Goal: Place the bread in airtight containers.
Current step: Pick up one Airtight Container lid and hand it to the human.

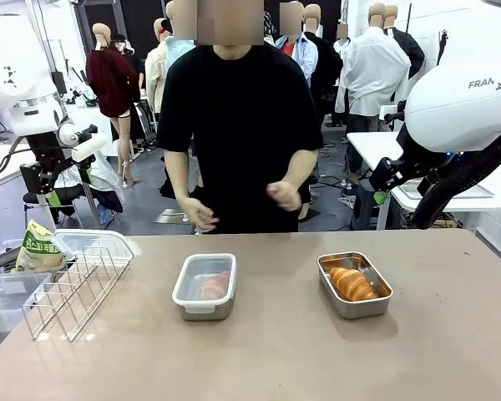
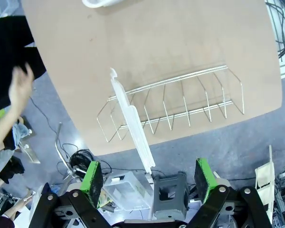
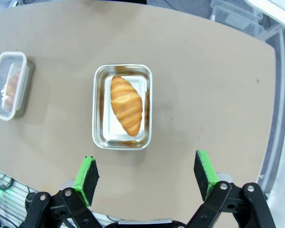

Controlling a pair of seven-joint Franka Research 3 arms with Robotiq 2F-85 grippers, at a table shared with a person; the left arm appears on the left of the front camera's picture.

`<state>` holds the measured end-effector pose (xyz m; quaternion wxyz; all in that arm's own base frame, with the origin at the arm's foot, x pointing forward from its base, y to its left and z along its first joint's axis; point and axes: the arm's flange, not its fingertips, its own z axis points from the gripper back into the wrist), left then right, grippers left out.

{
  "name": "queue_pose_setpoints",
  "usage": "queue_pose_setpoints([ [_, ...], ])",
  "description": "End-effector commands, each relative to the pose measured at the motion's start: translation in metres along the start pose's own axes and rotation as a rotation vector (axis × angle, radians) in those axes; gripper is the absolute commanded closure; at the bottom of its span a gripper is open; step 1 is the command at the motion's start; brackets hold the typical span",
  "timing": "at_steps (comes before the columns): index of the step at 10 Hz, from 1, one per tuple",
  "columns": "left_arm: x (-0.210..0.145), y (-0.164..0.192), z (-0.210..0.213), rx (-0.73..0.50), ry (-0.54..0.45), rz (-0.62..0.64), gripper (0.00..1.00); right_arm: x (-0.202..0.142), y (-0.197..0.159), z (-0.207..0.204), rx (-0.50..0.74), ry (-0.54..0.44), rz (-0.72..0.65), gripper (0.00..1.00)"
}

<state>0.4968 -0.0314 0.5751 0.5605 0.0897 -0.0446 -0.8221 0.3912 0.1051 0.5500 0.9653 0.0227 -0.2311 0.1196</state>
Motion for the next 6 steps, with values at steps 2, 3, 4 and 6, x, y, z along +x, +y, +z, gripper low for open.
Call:
queue_pose_setpoints([
  [2,-0.0003,-0.0012,-0.0003,-0.006,-0.001,0.001,0.00,-0.0003,0.0001,-0.0005,0.001,0.000,0.000,0.00],
  [3,-0.0003,-0.0012,-0.0003,-0.006,-0.001,0.001,0.00,-0.0003,0.0001,-0.0005,0.001,0.000,0.000,0.00],
  [4,-0.0003,-0.0012,-0.0003,-0.006,-0.001,0.001,0.00,-0.0003,0.0001,-0.0005,0.001,0.000,0.000,0.00],
  [6,-0.0003,-0.0012,-0.0003,-0.006,-0.001,0.001,0.00,-0.0003,0.0001,-0.0005,0.001,0.000,0.000,0.00],
])
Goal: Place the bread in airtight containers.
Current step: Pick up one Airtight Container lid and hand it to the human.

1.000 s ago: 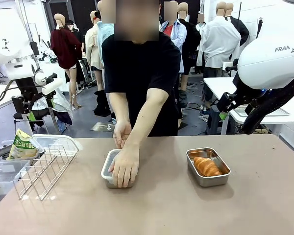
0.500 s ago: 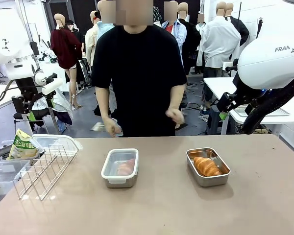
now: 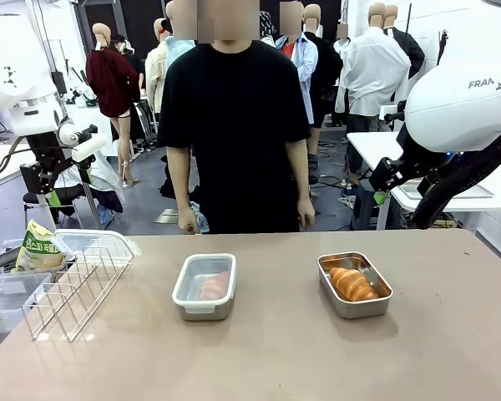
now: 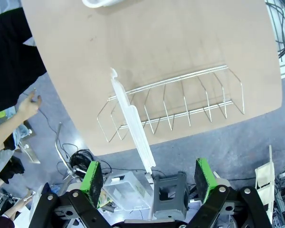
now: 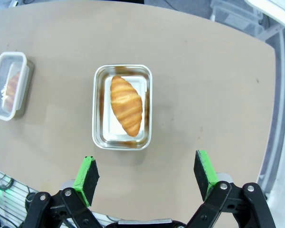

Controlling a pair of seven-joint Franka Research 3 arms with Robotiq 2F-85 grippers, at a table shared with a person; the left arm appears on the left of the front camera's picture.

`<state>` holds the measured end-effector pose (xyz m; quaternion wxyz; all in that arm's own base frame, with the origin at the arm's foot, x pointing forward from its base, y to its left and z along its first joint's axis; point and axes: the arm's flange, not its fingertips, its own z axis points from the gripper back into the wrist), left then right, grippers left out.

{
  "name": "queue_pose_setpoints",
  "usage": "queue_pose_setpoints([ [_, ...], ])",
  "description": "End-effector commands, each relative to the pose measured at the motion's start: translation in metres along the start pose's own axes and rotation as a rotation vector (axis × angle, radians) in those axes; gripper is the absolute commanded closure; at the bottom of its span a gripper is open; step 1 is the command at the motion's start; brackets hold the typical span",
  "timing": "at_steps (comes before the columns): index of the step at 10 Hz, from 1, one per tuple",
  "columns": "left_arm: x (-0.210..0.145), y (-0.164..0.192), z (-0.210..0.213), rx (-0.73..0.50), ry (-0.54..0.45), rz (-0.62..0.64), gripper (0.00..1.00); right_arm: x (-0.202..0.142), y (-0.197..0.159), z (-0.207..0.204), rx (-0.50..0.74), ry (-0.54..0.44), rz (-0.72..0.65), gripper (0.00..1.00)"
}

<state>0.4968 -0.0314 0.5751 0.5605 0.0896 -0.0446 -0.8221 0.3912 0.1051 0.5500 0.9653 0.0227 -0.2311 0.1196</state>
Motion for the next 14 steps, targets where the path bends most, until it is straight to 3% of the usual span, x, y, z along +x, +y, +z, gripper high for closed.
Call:
queue_pose_setpoints([
  [1,0.000,-0.001,0.000,-0.006,-0.001,0.001,0.00,0.000,0.000,-0.001,0.001,0.000,0.000,0.00],
  [6,0.000,0.000,0.000,0.000,0.000,0.000,0.00,0.000,0.000,-0.001,0.001,0.000,0.000,0.00],
  [8,-0.003,0.006,-0.019,-0.032,0.035,0.040,0.00,0.000,0.000,-0.001,0.001,0.000,0.000,0.00],
  [10,-0.014,0.012,-0.044,-0.009,-0.006,0.041,0.00,0.000,0.000,-0.001,0.001,0.000,0.000,0.00],
  [14,-0.026,0.006,-0.099,-0.055,0.025,0.188,0.00,0.000,0.000,-0.001,0.001,0.000,0.000,0.00],
])
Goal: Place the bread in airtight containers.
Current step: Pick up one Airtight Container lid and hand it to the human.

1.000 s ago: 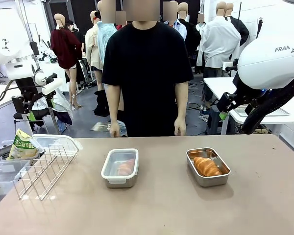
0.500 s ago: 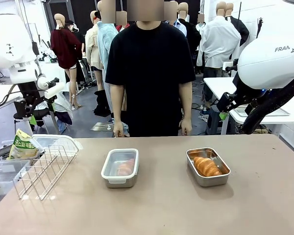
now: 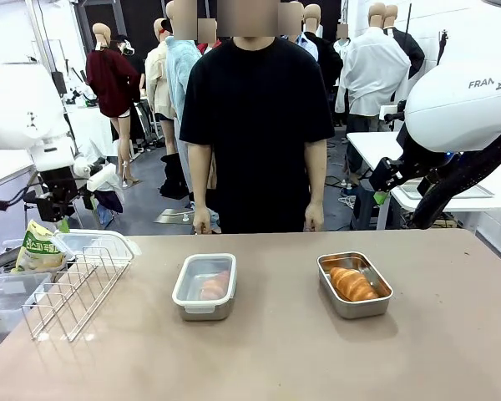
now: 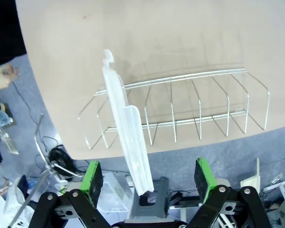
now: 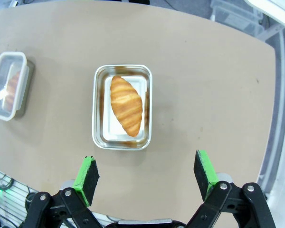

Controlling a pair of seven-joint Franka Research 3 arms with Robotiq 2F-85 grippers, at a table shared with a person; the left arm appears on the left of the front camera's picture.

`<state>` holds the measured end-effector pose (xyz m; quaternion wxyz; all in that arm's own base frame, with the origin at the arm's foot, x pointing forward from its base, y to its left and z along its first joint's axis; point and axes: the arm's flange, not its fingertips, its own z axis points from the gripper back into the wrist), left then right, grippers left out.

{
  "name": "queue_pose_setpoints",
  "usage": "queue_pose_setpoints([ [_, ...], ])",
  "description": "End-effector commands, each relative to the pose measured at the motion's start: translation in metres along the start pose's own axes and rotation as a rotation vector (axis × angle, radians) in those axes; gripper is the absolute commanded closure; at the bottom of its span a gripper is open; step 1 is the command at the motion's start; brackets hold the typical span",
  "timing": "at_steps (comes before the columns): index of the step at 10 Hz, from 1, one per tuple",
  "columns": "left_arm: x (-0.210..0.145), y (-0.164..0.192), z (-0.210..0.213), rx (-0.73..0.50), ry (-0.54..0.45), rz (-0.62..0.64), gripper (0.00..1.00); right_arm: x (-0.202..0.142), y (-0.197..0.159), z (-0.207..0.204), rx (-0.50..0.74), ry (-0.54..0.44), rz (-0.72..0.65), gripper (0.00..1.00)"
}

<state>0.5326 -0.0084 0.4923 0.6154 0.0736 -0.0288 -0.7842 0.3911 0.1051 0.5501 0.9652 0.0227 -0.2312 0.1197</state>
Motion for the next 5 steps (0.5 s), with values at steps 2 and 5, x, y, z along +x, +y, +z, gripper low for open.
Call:
queue_pose_setpoints([
  [2,-0.007,0.000,-0.028,0.017,0.035,0.112,0.00,0.000,0.000,-0.001,0.001,0.000,0.000,0.00],
  [5,-0.013,0.008,-0.059,0.032,0.022,0.132,0.00,0.000,0.000,-0.001,0.001,0.000,0.000,0.00],
])
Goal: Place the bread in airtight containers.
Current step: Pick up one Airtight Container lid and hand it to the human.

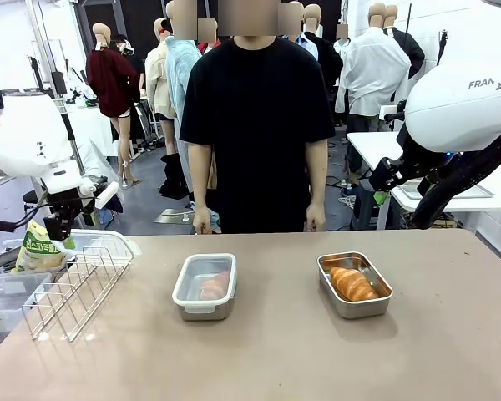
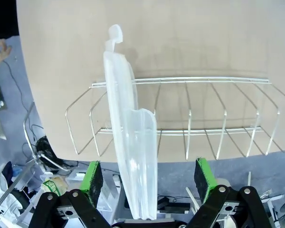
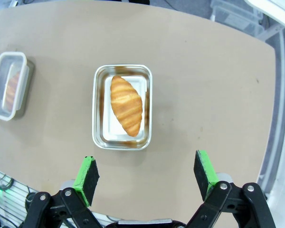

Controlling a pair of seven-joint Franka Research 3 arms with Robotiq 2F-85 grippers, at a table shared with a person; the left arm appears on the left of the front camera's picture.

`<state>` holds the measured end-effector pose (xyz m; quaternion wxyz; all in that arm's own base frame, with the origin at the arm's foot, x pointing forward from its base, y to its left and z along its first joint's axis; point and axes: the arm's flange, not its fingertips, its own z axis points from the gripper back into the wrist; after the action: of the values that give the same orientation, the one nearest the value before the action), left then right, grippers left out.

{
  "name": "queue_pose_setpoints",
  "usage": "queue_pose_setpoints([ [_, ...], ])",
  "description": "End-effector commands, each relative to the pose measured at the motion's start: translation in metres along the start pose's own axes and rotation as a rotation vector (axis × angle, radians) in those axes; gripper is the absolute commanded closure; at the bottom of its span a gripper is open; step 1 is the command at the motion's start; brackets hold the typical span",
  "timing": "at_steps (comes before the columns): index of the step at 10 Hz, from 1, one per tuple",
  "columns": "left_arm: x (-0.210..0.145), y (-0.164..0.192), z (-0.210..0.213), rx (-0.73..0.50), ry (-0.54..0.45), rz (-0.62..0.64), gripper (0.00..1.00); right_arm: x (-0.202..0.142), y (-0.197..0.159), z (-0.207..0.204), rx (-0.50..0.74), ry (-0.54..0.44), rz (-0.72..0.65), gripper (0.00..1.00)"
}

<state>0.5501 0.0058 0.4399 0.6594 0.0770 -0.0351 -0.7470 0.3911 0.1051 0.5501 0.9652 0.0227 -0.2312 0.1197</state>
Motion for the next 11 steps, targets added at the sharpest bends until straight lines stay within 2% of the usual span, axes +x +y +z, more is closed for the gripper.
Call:
queue_pose_setpoints([
  [1,0.000,0.003,-0.007,0.033,0.013,0.025,0.00,0.000,0.000,-0.001,0.001,0.000,0.000,0.00],
  [3,-0.005,0.011,-0.021,0.006,-0.031,0.025,0.00,0.000,0.000,-0.001,0.001,0.000,0.000,0.00],
  [7,-0.003,0.015,-0.021,-0.005,-0.069,0.002,0.00,0.000,0.000,-0.001,0.001,0.000,0.000,0.00],
  [11,-0.002,0.020,-0.019,-0.018,-0.056,-0.021,0.78,0.000,0.000,-0.001,0.001,0.000,0.000,0.00],
])
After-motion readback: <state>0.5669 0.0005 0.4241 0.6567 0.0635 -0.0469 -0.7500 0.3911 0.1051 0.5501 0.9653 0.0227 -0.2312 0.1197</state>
